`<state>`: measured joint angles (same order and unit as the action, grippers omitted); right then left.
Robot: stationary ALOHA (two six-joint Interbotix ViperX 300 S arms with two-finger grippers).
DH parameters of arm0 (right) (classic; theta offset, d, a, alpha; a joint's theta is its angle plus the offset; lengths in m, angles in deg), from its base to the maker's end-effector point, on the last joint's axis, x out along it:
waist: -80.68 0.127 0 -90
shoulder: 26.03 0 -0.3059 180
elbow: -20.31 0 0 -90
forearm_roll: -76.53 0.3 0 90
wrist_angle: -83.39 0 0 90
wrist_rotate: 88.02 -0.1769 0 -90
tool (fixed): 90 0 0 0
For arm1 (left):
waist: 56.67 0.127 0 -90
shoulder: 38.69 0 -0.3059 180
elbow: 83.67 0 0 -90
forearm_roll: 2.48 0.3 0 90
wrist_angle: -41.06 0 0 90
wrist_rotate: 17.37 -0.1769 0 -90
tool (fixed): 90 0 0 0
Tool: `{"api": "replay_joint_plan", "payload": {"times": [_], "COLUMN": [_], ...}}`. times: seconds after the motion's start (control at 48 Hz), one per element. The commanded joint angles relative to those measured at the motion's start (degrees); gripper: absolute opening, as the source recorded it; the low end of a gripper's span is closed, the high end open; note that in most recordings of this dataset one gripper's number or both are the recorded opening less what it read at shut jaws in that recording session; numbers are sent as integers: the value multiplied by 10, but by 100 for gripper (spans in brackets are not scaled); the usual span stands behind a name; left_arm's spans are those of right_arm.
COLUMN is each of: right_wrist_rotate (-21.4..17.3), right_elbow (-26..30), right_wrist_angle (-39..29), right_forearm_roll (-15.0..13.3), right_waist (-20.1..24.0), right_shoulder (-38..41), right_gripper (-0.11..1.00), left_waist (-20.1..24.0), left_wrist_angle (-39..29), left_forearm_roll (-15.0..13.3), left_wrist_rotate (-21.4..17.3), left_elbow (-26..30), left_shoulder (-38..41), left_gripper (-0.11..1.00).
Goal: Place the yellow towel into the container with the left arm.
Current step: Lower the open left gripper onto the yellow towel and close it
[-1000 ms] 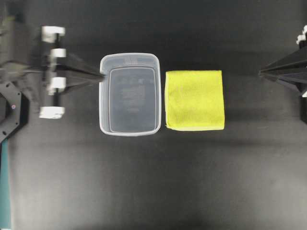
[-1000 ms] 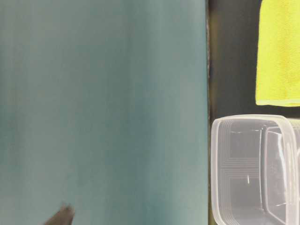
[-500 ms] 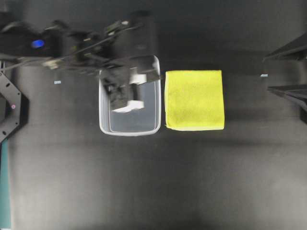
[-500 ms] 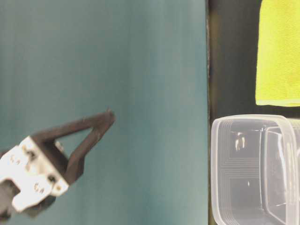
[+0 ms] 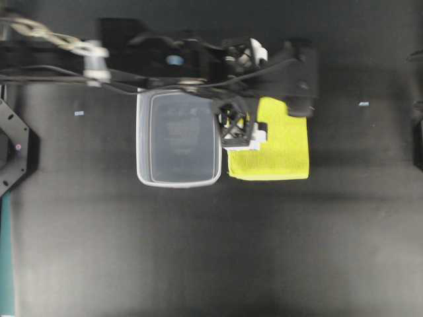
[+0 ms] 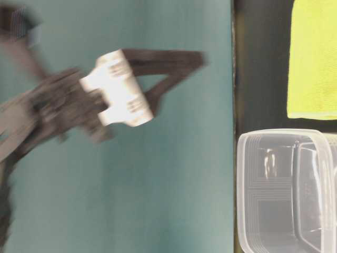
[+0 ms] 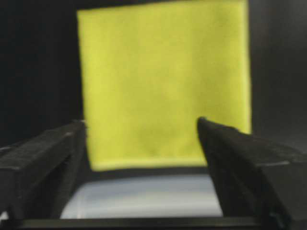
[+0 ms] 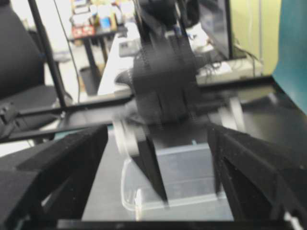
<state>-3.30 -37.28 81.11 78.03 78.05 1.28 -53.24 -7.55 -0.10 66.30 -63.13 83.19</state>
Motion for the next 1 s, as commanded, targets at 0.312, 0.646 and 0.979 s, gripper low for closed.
{"api": "replay_joint_plan", "payload": {"times": [0.312,0.646,0.979], "right_wrist_rotate": [-3,-3,-3], "right_elbow": [8,7,8], "right_wrist_angle": [4,11,11], "right_forearm_roll": [1,2,2], "right_waist": [-50,-59,-60], "right_shoulder": [-2,-7,-11], "right_gripper": [81,81,81], "left_waist": [-7,-10,-21], "left_wrist_angle": [-41,-44,-40], "left_forearm_roll": [3,3,3], "left_wrist_rotate": [2,-1,-2], "left_elbow": [100,83,88], "left_shoulder": [160,194,181], "left_gripper": [91,91,60]}}
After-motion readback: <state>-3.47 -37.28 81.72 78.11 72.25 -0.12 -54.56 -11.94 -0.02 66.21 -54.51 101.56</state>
